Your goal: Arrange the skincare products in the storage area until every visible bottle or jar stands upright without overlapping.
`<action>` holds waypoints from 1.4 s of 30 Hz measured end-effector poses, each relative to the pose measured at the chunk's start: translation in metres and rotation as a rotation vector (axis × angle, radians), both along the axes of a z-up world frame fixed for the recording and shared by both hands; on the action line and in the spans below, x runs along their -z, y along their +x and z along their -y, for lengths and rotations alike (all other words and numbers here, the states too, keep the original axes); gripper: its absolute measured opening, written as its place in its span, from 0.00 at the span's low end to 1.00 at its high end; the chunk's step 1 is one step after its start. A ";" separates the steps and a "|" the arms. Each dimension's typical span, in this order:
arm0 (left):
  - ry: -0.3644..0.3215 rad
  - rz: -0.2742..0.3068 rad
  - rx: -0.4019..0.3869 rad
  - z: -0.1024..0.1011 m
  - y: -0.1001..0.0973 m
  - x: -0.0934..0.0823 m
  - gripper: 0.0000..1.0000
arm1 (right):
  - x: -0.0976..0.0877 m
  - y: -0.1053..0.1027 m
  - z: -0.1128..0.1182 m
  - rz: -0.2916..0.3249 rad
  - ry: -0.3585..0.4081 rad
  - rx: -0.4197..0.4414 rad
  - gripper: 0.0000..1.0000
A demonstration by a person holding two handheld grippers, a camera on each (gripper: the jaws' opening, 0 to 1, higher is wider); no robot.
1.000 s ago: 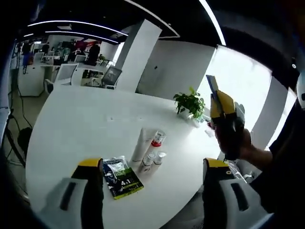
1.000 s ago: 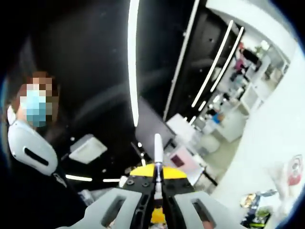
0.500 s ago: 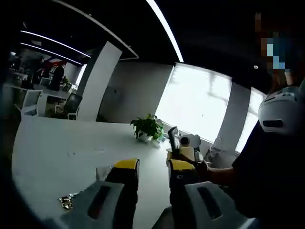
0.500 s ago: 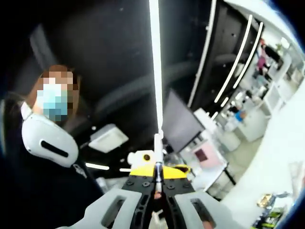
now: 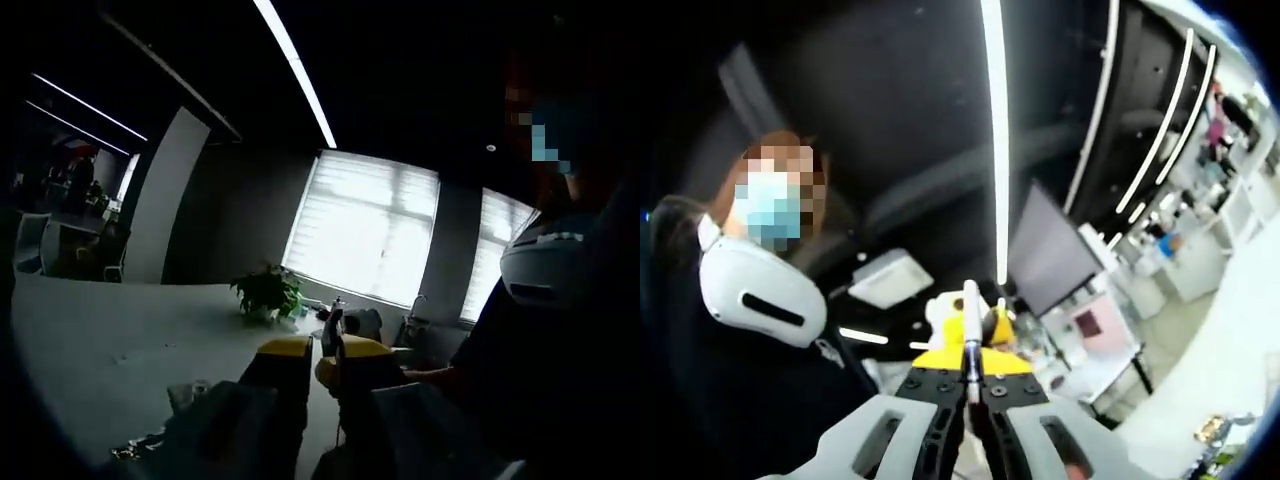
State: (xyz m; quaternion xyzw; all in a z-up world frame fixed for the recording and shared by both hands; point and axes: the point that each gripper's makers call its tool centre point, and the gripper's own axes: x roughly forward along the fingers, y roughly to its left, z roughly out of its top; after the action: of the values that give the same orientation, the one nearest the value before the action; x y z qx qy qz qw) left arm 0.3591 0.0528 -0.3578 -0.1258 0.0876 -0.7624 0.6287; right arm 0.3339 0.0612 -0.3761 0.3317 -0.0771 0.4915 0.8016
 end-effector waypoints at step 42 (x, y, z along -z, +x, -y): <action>-0.070 0.009 -0.074 -0.002 0.010 -0.033 0.00 | -0.001 0.009 0.029 0.045 -0.361 0.336 0.15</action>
State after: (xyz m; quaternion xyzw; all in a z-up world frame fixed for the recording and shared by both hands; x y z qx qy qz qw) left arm 0.3694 0.0548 -0.3244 -0.1473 0.0531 -0.7416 0.6523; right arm 0.3431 0.0319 -0.3751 0.1548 -0.0598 0.3642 0.9164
